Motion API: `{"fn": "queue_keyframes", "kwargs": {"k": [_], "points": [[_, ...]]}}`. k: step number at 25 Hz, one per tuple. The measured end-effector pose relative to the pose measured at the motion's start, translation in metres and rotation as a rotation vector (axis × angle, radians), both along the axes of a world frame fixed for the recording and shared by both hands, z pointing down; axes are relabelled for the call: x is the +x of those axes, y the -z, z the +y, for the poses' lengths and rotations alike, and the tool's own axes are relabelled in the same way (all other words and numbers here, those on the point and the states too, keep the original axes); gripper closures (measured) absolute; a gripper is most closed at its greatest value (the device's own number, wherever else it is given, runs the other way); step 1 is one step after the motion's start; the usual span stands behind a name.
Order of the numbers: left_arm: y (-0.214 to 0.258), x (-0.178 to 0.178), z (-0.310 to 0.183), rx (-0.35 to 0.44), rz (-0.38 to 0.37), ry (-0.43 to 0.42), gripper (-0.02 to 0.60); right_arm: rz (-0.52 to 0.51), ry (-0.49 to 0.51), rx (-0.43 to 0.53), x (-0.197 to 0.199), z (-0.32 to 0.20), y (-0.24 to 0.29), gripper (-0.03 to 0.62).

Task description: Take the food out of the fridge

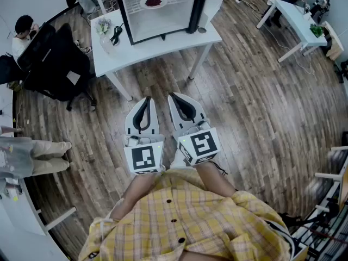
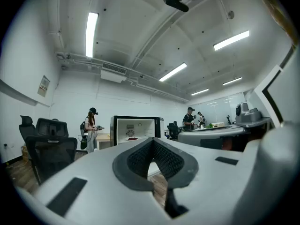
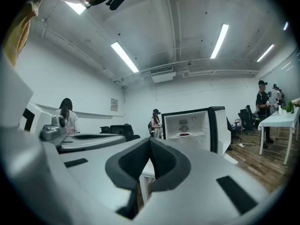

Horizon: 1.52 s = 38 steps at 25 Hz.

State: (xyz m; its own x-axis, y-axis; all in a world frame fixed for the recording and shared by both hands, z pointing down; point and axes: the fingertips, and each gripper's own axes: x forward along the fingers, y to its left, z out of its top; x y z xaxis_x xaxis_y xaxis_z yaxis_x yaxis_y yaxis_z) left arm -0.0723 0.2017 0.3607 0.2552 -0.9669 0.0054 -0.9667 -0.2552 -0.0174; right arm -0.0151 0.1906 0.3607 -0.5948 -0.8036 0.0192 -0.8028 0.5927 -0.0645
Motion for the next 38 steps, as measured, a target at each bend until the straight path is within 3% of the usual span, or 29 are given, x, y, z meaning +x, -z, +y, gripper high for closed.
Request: {"fn": "queue_keyframes", "kwargs": {"k": [13, 21, 30, 38], "points": [[0.007, 0.044, -0.010, 0.018, -0.029, 0.013, 0.574, 0.015, 0.094, 0.026, 0.033, -0.007, 0.003, 0.586], [-0.011, 0.061, -0.018, -0.013, -0.037, 0.014, 0.574, 0.006, 0.122, 0.026, 0.051, -0.017, -0.006, 0.586], [-0.026, 0.070, -0.062, -0.022, -0.023, -0.017, 0.574, 0.029, 0.080, -0.007, 0.061, -0.057, -0.026, 0.586], [-0.033, 0.048, -0.128, -0.034, -0.005, -0.012, 0.574, 0.033, 0.050, -0.028, 0.050, -0.119, -0.036, 0.586]]}}
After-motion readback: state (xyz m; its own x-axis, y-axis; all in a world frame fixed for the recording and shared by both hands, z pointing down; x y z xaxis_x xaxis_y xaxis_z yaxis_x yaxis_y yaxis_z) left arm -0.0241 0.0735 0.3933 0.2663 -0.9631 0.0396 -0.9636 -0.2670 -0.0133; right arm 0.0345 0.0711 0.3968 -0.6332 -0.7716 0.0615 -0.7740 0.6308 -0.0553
